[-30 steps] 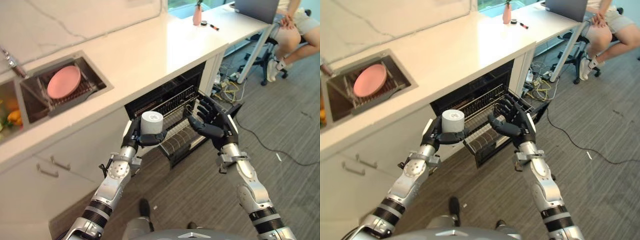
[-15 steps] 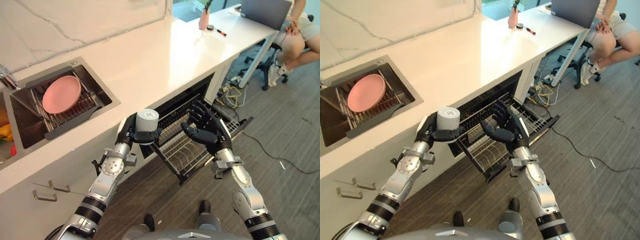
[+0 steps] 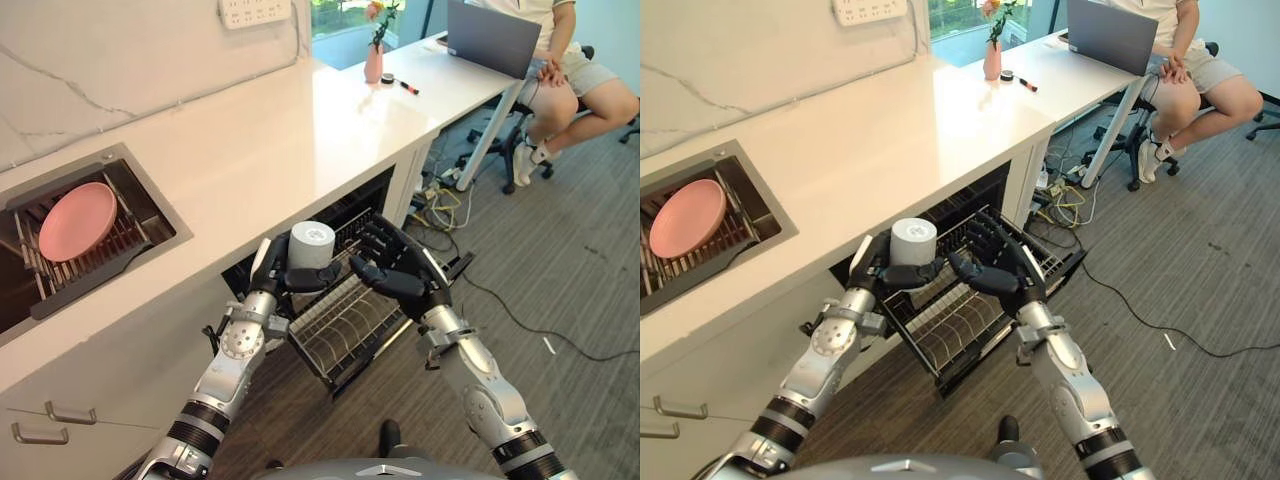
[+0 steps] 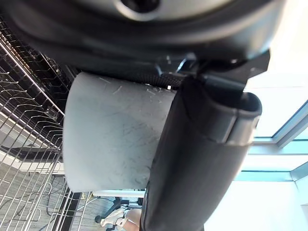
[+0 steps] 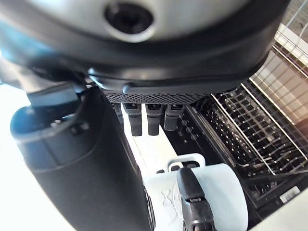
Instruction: Place the dishes in the dishwasher.
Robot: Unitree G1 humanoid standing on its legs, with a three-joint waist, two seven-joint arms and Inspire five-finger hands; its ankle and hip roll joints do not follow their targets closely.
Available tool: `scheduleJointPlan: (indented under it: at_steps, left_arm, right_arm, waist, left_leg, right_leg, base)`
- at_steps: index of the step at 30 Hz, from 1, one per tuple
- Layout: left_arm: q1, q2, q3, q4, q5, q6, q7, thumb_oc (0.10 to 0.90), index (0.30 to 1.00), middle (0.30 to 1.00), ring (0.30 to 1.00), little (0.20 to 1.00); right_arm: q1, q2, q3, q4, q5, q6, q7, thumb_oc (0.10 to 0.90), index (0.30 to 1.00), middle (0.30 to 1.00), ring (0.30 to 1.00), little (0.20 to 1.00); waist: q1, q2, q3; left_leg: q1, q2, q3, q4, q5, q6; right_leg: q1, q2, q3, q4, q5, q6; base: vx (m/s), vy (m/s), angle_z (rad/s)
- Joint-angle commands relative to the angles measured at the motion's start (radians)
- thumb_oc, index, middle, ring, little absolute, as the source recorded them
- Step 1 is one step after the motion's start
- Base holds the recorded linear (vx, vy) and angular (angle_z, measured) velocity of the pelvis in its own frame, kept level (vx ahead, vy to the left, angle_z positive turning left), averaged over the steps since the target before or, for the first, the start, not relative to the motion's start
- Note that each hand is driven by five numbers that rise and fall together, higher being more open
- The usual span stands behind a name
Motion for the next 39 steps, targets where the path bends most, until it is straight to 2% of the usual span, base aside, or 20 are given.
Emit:
scheduleJointPlan:
  at_steps: [1,8,11,15,19,20,24,25,31,37,38,39]
  left_arm:
    - [-0.151,0.049,-0.025,-0.05,0.04,-0.114,0.028,0.4,0.3,0.3,0.3,0.3]
    - [-0.196,0.026,-0.08,-0.034,0.095,-0.084,0.074,0.4,0.3,0.3,0.3,0.3]
    - [-0.221,0.011,-0.104,-0.013,0.124,-0.078,0.103,0.4,0.3,0.3,0.3,0.3]
    - [-0.291,-0.031,-0.175,0.046,0.215,-0.065,0.212,0.4,0.3,0.3,0.3,0.3]
    - [-0.301,-0.037,-0.189,0.055,0.227,-0.067,0.226,0.4,0.3,0.3,0.3,0.3]
    - [-0.331,-0.046,-0.223,0.068,0.277,-0.069,0.267,0.4,0.3,0.3,0.3,0.3]
    - [-0.348,-0.05,-0.243,0.077,0.324,-0.065,0.298,0.4,0.3,0.3,0.3,0.3]
    - [-0.376,-0.054,-0.272,0.094,0.383,-0.057,0.334,0.4,0.3,0.3,0.3,0.3]
    - [-0.412,-0.066,-0.32,0.12,0.454,-0.047,0.373,0.4,0.3,0.3,0.3,0.3]
    - [-0.436,-0.082,-0.347,0.138,0.464,-0.035,0.39,0.4,0.3,0.3,0.3,0.3]
    - [-0.446,-0.082,-0.358,0.141,0.466,-0.034,0.391,0.4,0.3,0.3,0.3,0.3]
    - [-0.446,-0.082,-0.358,0.141,0.466,-0.034,0.391,0.4,0.3,0.3,0.3,0.3]
  right_arm:
    - [-0.048,0.055,-0.002,-0.149,0.039,-0.061,0.026,0.8,0.9,0.9,0.9,0.9]
    - [-0.103,0.07,0.051,-0.144,0.07,-0.043,-0.05,0.8,0.9,0.9,0.9,0.9]
    - [-0.124,0.074,0.067,-0.144,0.034,-0.042,-0.085,0.8,0.9,0.9,0.9,0.9]
    - [-0.21,0.119,0.127,-0.088,-0.054,-0.057,-0.205,0.8,0.9,0.9,0.9,0.9]
    - [-0.229,0.127,0.136,-0.071,-0.068,-0.059,-0.223,0.8,0.9,0.9,0.9,0.9]
    - [-0.28,0.147,0.158,-0.032,-0.116,-0.065,-0.271,0.8,0.9,0.9,0.9,0.9]
    - [-0.308,0.162,0.17,-0.003,-0.137,-0.071,-0.303,0.8,0.9,0.9,0.9,0.9]
    - [-0.35,0.186,0.185,0.038,-0.162,-0.075,-0.345,0.8,0.9,0.9,0.9,0.9]
    - [-0.419,0.237,0.211,0.12,-0.196,-0.085,-0.404,0.8,0.9,0.9,0.9,0.9]
    - [-0.478,0.281,0.223,0.21,-0.21,-0.092,-0.448,0.8,0.9,0.9,0.9,0.9]
    - [-0.493,0.291,0.221,0.239,-0.228,-0.093,-0.465,0.4,0.3,0.3,0.3,0.3]
    - [-0.493,0.291,0.221,0.239,-0.228,-0.093,-0.465,0.4,0.3,0.3,0.3,0.3]
  waist:
    - [0.018,-0.052,-0.092]
    - [0.013,-0.044,-0.092]
    - [0.012,-0.042,-0.091]
    - [0.012,-0.035,-0.087]
    - [0.012,-0.034,-0.084]
    - [0.017,-0.033,-0.079]
    - [0.02,-0.032,-0.076]
    - [0.023,-0.032,-0.075]
    - [0.031,-0.033,-0.071]
    - [0.043,-0.034,-0.066]
    - [0.045,-0.034,-0.064]
    - [0.045,-0.034,-0.064]
  left_leg:
    - [-0.021,-0.054,0.005,0.003,-0.033,0.023]
    - [-0.022,-0.047,0.006,0.003,-0.029,0.018]
    - [-0.023,-0.047,0.005,0.003,-0.029,0.018]
    - [-0.024,-0.051,0.0,0.003,-0.032,0.021]
    - [-0.026,-0.053,-0.001,0.003,-0.031,0.022]
    - [-0.028,-0.056,-0.004,0.003,-0.033,0.024]
    - [-0.028,-0.058,-0.006,0.003,-0.034,0.025]
    - [-0.029,-0.059,-0.008,0.003,-0.035,0.027]
    - [-0.034,-0.062,-0.015,0.003,-0.035,0.028]
    - [-0.04,-0.063,-0.024,0.003,-0.033,0.029]
    - [-0.045,-0.064,-0.027,0.003,-0.032,0.029]
    - [-0.045,-0.064,-0.027,0.003,-0.032,0.029]
  right_leg:
    - [0.089,-0.069,-0.008,0.014,-0.108,0.081]
    - [0.091,-0.063,0.001,0.014,-0.116,0.075]
    - [0.091,-0.063,0.0,0.014,-0.117,0.074]
    - [0.093,-0.065,-0.001,0.014,-0.113,0.072]
    - [0.093,-0.065,-0.002,0.014,-0.111,0.071]
    - [0.094,-0.066,-0.003,0.014,-0.107,0.071]
    - [0.095,-0.068,-0.004,0.014,-0.105,0.071]
    - [0.095,-0.069,-0.005,0.014,-0.103,0.071]
    - [0.096,-0.071,-0.011,0.014,-0.102,0.071]
    - [0.092,-0.073,-0.017,0.016,-0.101,0.071]
    - [0.089,-0.073,-0.018,0.017,-0.101,0.071]
    - [0.089,-0.073,-0.018,0.017,-0.101,0.071]
  base:
    - [0.0,0.0,0.0]
    - [0.0,0.0,0.0]
    - [0.0,0.0,0.0]
    - [0.0,0.0,0.0]
    - [0.0,0.0,0.0]
    - [0.0,0.0,0.0]
    - [0.0,0.0,0.0]
    - [0.0,0.0,0.0]
    - [0.0,0.007,0.02]
    - [0.01,0.016,0.05]
    - [0.0,0.01,0.04]
    - [0.0,0.009,0.06]
